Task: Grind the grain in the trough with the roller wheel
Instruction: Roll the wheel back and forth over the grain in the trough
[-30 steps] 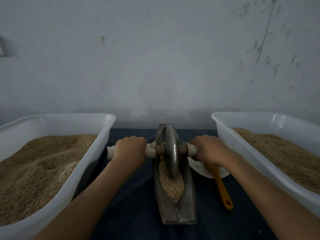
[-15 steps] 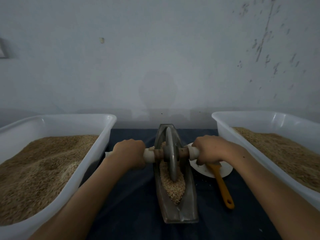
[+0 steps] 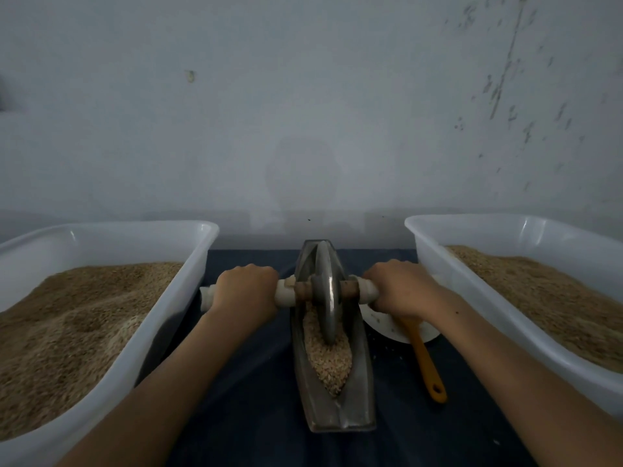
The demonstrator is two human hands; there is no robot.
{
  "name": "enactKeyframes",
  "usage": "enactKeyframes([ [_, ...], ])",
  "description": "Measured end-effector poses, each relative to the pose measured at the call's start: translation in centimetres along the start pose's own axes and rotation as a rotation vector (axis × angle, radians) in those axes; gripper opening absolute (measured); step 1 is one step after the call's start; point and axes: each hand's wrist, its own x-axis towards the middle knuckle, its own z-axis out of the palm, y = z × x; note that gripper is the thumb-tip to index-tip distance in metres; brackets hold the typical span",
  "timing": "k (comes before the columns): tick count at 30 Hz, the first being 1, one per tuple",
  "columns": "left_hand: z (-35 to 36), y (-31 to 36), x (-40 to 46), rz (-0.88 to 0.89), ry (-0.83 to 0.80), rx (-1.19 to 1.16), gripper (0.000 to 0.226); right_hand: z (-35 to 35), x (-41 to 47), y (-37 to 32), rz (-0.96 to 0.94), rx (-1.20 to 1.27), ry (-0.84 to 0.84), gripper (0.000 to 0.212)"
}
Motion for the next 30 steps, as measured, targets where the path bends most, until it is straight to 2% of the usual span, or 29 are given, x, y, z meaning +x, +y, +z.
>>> enactKeyframes([
  [5,-0.4,-0.4,0.1,0.018,-0.141,-0.032,0.028,-1.3,0.0,0.0,-0.030,-0.015,-0.156,0.015],
  [8,-0.4,-0.5,0.3,0.028,-0.167,-0.036,0.028,-1.3,0.0,0.2,-0.021,-0.012,-0.188,0.023],
  [11,-0.1,-0.3,0.3,0.013,-0.097,-0.040,0.021,-0.6,0.2,0.3,-0.016,-0.010,-0.112,0.009],
  [15,0.5,0.1,0.1,-0.007,0.106,-0.022,0.015,0.6,0.5,0.3,0.001,0.017,0.050,0.019],
  [19,0.6,0.2,0.1,-0.007,0.148,-0.001,0.016,1.0,0.5,0.4,0.018,0.048,0.063,0.018],
  [22,0.4,0.0,0.2,0.011,0.069,-0.004,0.016,0.4,0.3,0.5,-0.008,0.032,-0.015,0.003],
  [26,-0.3,-0.5,0.2,0.020,-0.160,-0.035,0.028,-0.8,0.1,0.3,-0.034,0.017,-0.151,0.022],
  [30,-0.4,-0.5,0.3,0.037,-0.160,-0.019,0.028,-1.0,0.1,0.3,-0.007,0.078,-0.240,0.025],
])
